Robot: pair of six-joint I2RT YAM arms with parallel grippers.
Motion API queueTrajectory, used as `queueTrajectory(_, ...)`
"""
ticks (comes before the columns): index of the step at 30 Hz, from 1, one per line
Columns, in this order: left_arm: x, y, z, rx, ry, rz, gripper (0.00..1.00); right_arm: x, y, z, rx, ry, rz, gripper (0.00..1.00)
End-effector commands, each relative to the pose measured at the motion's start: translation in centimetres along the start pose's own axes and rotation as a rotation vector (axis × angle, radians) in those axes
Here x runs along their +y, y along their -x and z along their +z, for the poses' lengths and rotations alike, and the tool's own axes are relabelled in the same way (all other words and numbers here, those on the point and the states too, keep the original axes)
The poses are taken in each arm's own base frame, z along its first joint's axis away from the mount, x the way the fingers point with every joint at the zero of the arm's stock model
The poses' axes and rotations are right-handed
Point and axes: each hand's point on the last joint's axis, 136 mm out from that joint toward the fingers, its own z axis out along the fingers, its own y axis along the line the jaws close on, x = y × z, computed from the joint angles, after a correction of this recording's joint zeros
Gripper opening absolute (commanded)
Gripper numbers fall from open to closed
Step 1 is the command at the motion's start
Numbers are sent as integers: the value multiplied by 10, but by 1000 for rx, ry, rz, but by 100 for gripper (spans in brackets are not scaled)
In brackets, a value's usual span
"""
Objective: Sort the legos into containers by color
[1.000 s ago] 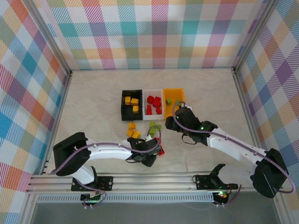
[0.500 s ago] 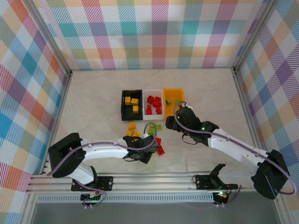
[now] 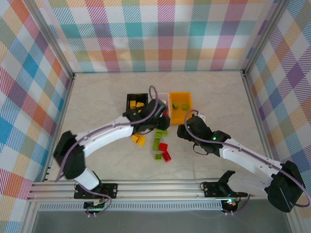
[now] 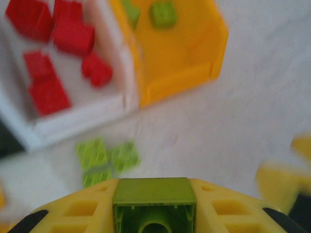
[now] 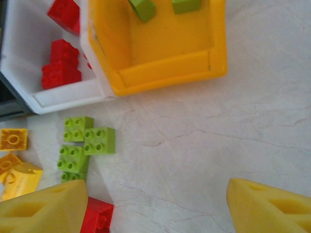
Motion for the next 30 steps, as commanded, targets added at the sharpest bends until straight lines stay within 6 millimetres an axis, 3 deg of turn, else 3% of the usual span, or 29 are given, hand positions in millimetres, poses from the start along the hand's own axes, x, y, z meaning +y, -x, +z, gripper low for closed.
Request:
queueTrajectory(1,-10,24,37,22,-29,37,35,-7,-7,0,18,-21,22,76)
queueTrajectory(4,-18,47,68,32,-29,28,35,-10,-11,2,31,-29,18,76)
queueTrajectory(8,-21,57,101,56,-9,10,36,-8,-15,4,46,-22,-1,76)
queueTrajectory(12,-22,72,112,34,-6,-32,54,-5,-18,9,67,-10,-50,76)
queueTrajectory(15,-23,85,104,6,-28,-67,70,0,-23,12,90,14,-73,76)
queueTrajectory(19,-32,103,71,-46,-70,-80,80,9,-28,16,111,66,-98,76)
queueTrajectory(23,-31,108,13,-141,-114,-91,94,27,-41,22,173,144,-159,74)
queueTrajectory(26,-19,94,-32,-193,-132,-106,100,45,-54,25,200,166,-230,73)
queueTrajectory(30,15,53,-86,-237,-97,-159,100,78,-83,22,263,219,-318,72)
